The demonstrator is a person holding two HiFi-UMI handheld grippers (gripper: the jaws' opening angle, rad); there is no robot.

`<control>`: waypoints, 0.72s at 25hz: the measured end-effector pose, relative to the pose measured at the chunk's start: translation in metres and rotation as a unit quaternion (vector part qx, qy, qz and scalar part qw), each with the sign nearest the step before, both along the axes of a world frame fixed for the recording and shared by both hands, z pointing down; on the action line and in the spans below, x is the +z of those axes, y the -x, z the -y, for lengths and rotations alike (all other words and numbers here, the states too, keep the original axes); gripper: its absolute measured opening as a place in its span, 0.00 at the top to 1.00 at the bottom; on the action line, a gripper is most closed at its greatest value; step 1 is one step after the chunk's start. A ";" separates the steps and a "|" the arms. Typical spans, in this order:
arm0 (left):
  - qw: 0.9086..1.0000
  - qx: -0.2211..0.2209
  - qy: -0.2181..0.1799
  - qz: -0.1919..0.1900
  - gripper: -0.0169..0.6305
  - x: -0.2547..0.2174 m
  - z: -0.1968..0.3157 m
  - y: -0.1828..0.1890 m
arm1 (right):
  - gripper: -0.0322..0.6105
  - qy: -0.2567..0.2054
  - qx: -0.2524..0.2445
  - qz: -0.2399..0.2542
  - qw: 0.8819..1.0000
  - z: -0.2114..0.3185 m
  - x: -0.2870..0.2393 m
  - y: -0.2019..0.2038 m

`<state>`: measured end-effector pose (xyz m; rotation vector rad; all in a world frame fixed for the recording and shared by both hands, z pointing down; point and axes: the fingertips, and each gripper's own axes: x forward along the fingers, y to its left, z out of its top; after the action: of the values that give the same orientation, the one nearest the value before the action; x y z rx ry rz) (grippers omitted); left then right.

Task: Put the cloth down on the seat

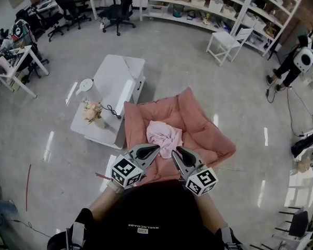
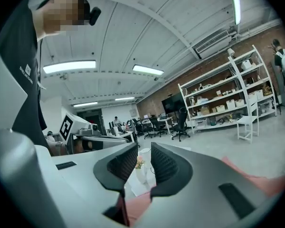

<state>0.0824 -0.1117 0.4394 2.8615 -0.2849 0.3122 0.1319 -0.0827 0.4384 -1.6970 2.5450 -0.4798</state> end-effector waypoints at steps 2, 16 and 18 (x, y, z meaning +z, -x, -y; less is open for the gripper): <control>1.000 0.004 -0.001 0.004 0.95 0.001 -0.001 -0.001 | 0.80 -0.001 0.006 -0.009 1.000 -0.001 0.000 0.000; 1.000 0.002 0.007 0.016 0.95 0.011 -0.013 -0.006 | 0.81 0.002 0.032 0.003 0.999 -0.013 0.004 -0.014; 1.000 -0.001 0.009 0.017 0.95 0.015 -0.014 -0.003 | 0.81 0.003 0.032 0.005 0.999 -0.014 0.007 -0.012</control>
<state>0.0858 -0.0980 0.4541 2.8411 -0.2893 0.3619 0.1441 -0.0691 0.4456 -1.7667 2.4766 -0.4922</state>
